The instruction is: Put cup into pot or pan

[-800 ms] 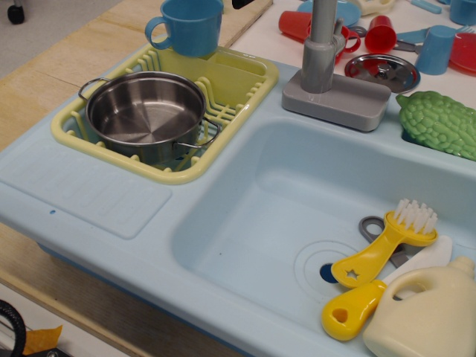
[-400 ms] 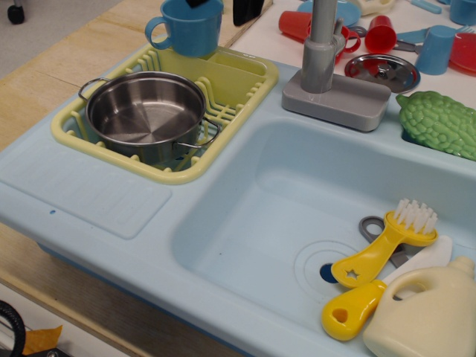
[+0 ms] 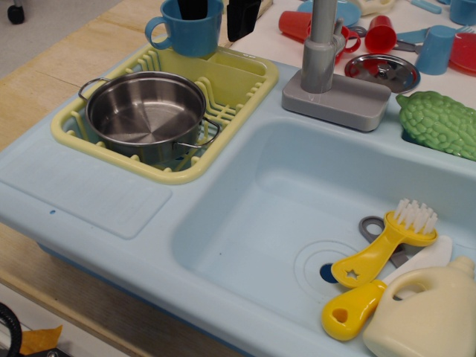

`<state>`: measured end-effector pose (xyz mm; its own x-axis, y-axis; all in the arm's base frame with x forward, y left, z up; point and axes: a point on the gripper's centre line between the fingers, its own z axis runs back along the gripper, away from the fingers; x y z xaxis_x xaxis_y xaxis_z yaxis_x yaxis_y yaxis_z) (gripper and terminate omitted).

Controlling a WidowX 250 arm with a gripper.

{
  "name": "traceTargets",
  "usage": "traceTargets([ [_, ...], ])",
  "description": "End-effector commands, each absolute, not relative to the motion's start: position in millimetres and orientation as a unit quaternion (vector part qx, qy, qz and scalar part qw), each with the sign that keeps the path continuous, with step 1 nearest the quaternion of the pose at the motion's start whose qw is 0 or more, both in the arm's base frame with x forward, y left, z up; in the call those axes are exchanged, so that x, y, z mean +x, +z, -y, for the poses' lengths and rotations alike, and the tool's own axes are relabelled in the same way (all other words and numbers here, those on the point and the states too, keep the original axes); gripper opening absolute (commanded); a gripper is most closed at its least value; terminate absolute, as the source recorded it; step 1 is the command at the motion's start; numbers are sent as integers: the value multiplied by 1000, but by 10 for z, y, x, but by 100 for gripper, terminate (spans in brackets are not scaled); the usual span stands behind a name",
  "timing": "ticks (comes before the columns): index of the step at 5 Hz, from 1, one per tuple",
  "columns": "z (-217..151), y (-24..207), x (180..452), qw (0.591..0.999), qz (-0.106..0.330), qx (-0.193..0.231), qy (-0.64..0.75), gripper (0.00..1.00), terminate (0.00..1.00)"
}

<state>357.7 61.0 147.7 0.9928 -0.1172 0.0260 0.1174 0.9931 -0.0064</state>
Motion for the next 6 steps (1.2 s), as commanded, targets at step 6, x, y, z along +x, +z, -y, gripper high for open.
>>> traceTargets([
  [6,-642,1807,2993,998,29,24,50,0,0],
])
